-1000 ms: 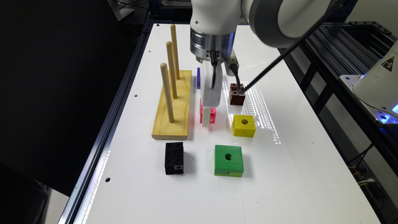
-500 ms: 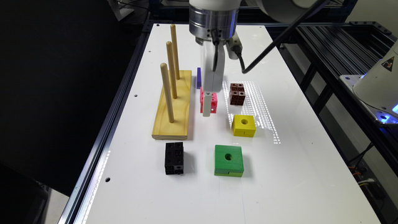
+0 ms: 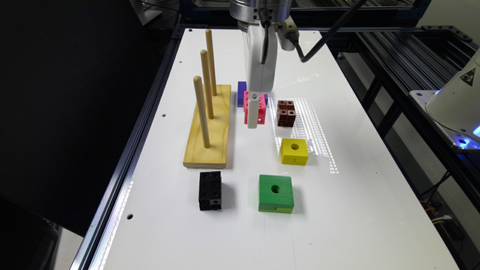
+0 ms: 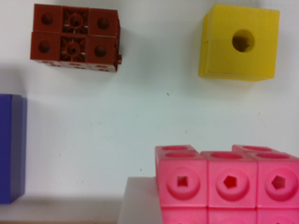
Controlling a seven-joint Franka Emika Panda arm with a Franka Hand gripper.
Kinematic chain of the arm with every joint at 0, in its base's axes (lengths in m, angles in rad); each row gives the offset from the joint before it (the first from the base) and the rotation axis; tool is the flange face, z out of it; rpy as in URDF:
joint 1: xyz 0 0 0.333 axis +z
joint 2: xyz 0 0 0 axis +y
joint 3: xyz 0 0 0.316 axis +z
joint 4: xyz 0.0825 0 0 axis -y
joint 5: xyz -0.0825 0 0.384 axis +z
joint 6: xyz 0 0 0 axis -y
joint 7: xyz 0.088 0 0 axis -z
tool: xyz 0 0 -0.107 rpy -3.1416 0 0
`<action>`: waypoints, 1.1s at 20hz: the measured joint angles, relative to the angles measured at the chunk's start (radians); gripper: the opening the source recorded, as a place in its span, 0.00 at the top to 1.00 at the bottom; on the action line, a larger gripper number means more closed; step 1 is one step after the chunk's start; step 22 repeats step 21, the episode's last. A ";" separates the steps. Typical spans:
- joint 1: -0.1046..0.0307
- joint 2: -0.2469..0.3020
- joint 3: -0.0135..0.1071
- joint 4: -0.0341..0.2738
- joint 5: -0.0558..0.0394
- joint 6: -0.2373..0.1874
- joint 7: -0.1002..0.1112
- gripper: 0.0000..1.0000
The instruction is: Pick up pink block.
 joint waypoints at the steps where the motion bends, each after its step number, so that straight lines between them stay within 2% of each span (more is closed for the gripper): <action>1: 0.000 -0.014 0.000 0.000 0.0000 -0.013 0.000 1.00; 5: 0.000 -0.067 0.001 0.000 0.0003 -0.068 0.002 1.00; 11: 0.000 -0.080 0.002 0.001 0.0003 -0.077 0.003 1.00; 17: 0.000 -0.153 0.003 0.002 0.0007 -0.145 0.006 1.00; 22: 0.000 -0.160 0.003 0.000 0.0007 -0.151 0.007 1.00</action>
